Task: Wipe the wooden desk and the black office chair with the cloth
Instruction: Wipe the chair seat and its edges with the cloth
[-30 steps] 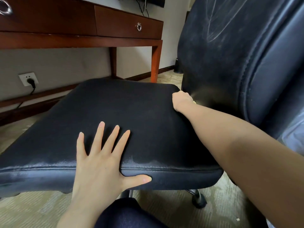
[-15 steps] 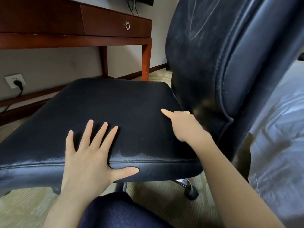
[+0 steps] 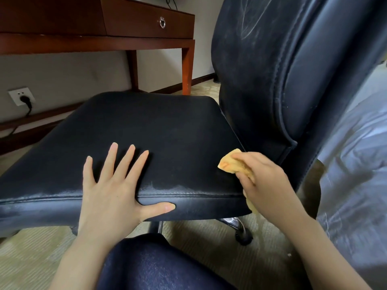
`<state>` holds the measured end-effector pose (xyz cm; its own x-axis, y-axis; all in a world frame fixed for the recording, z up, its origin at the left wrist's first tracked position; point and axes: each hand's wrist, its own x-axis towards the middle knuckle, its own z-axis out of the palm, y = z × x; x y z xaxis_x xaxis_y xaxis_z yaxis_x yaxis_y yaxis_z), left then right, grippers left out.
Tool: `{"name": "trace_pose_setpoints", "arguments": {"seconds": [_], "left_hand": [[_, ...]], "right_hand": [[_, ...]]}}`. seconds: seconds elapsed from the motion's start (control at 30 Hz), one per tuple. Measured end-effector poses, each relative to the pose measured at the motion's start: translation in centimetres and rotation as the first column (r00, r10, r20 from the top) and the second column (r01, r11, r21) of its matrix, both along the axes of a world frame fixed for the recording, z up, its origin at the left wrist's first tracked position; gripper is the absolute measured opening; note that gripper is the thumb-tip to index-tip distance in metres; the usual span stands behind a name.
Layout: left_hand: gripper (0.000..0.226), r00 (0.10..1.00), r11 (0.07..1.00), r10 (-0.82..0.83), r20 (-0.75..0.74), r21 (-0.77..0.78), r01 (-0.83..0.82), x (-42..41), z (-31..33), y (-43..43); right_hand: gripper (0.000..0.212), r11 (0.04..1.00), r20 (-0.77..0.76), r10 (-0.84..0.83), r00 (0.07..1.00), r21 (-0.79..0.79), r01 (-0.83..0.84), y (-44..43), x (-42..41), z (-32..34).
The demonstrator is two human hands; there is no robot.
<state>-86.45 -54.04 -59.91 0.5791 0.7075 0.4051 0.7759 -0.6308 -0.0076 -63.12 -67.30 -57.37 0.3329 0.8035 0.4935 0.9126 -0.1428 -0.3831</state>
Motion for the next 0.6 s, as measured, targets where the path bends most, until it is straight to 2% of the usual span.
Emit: {"name": "trace_pose_setpoints", "arguments": {"seconds": [0.07, 0.13, 0.3, 0.47, 0.6], "left_hand": [[0.108, 1.000, 1.000, -0.005, 0.002, 0.004, 0.005, 0.1, 0.1, 0.0], [0.109, 1.000, 1.000, -0.013, -0.004, 0.002, 0.013, 0.3, 0.2, 0.1], [0.116, 1.000, 1.000, -0.026, -0.007, -0.014, 0.026, 0.1, 0.1, 0.0], [0.124, 0.996, 0.995, -0.063, 0.067, -0.070, 0.068, -1.1, 0.5, -0.1], [0.137, 0.986, 0.981, 0.118, 0.120, -0.167, -0.097, -3.7, 0.9, 0.2]], "right_hand": [[0.031, 0.999, 0.044, -0.004, 0.999, 0.032, 0.003, 0.4, 0.2, -0.6], [0.032, 0.999, 0.049, 0.043, 0.998, 0.024, -0.044, 0.9, 0.2, -0.6], [0.037, 0.956, -0.017, 0.291, 0.957, -0.020, -0.291, 3.0, -2.7, -0.1], [0.035, 0.876, 0.100, 0.482, 0.871, -0.060, -0.478, 7.1, -8.7, 0.0], [0.027, 0.808, 0.136, 0.589, 0.797, -0.095, -0.581, 10.1, -12.0, -0.2]]}}
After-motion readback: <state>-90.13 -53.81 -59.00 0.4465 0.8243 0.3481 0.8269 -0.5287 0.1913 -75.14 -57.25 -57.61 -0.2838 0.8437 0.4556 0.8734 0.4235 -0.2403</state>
